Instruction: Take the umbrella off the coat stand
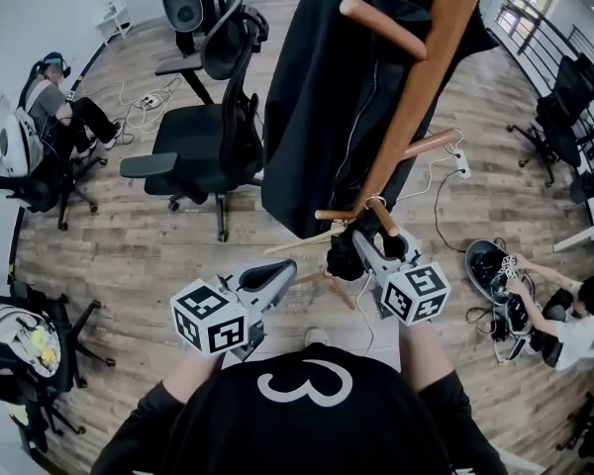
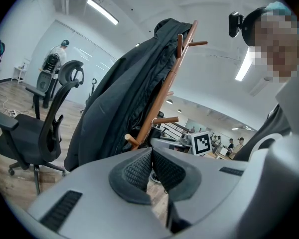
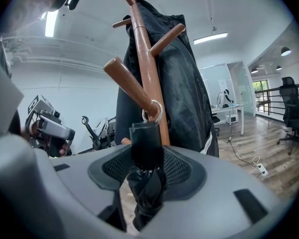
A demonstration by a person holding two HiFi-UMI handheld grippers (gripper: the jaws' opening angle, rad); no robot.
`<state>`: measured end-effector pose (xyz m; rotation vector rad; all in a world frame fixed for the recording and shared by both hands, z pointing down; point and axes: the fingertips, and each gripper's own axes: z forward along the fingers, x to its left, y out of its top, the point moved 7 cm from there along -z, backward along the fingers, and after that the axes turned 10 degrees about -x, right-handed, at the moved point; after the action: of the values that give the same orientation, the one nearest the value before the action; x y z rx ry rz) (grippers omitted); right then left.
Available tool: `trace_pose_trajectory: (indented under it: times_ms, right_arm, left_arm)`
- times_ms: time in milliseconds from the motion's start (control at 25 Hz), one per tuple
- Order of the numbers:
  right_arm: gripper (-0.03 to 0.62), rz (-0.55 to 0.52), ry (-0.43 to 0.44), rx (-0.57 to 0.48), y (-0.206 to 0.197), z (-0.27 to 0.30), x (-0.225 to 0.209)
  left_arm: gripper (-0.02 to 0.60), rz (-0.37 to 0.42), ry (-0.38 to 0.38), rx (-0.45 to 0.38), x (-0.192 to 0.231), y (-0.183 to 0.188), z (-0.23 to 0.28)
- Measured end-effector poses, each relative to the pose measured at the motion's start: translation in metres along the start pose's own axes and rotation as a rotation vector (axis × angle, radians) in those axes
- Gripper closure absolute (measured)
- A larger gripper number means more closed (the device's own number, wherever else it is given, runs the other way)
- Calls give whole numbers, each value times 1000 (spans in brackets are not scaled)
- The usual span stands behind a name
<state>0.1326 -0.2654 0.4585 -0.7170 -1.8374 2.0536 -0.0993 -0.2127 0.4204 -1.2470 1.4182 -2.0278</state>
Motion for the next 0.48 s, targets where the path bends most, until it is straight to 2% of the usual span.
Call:
trace_pose_trajectory:
  times_ms: [480]
  right_arm:
    - [396,6,-32,-11,7,-4,3]
  left_arm:
    - [565,-12,4,2,-1,-2,-5]
